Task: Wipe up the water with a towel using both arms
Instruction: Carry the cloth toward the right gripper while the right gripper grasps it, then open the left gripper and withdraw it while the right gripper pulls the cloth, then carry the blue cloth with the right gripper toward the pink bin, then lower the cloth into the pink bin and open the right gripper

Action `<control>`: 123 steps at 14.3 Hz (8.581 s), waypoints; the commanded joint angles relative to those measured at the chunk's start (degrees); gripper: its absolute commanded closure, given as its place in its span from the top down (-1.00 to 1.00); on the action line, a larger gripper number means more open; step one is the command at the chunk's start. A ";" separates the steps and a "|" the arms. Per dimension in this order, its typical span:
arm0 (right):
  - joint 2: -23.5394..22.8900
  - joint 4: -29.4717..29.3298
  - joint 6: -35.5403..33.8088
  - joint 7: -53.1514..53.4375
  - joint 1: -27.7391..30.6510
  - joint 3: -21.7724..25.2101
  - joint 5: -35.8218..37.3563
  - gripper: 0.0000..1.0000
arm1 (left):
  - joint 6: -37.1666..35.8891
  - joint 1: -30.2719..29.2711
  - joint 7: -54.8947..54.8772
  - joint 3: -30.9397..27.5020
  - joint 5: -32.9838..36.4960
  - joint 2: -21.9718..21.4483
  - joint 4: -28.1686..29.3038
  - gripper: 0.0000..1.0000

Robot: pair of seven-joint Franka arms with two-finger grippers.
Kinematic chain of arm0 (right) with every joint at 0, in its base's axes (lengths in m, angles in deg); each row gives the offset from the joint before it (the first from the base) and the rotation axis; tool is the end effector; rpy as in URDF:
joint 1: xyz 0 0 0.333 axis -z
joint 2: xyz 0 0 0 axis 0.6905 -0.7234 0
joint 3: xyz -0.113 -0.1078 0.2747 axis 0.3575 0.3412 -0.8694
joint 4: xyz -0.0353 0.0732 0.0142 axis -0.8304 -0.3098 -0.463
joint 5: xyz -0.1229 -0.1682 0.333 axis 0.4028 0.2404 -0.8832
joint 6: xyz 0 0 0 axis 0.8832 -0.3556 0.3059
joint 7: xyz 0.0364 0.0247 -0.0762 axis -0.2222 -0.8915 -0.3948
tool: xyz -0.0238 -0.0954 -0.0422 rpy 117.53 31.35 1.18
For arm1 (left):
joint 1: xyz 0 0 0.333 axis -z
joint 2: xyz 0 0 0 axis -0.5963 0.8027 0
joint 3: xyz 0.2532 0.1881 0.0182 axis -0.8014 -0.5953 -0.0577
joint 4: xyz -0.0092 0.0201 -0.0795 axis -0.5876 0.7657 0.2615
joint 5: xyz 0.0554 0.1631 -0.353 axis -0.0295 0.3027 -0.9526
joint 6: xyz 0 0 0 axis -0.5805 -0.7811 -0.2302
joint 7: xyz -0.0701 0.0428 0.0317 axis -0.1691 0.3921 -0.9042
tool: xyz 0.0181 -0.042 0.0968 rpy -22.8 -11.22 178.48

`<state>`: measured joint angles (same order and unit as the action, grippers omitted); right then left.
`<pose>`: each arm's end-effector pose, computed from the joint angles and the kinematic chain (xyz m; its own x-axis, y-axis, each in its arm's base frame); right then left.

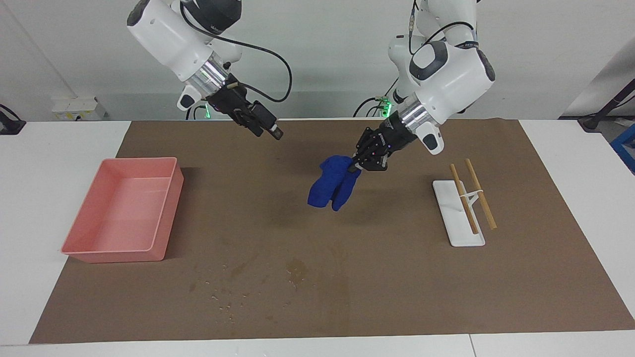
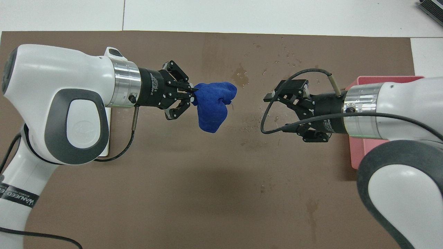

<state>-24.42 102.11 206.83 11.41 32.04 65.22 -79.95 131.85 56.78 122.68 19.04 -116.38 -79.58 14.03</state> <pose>0.5322 0.1872 0.5796 0.7173 -0.6071 -0.3419 -0.6783 -0.4963 -0.5418 0.5650 -0.2837 0.5499 0.0741 0.7187 -0.6914 0.9944 -0.0008 0.1058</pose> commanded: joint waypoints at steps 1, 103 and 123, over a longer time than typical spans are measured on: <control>-0.97 1.90 6.00 5.52 -2.42 0.21 -5.76 1.00 | 1.72 2.76 3.30 -0.43 -2.24 -1.05 0.07 -1.00; -40.61 -9.00 24.53 -31.03 -4.63 -3.13 36.00 -1.00 | -35.28 -22.99 -94.78 3.27 43.56 -8.61 -5.73 1.00; -19.18 -25.18 -30.79 -76.26 17.93 -2.51 41.69 -1.00 | -35.28 -22.99 -94.78 3.27 43.56 -8.61 -5.73 1.00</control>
<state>-46.59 73.96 177.91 -58.65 44.91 63.46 -38.91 96.58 34.51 28.24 21.85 -73.74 -86.44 6.32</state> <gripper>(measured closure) 0.837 0.000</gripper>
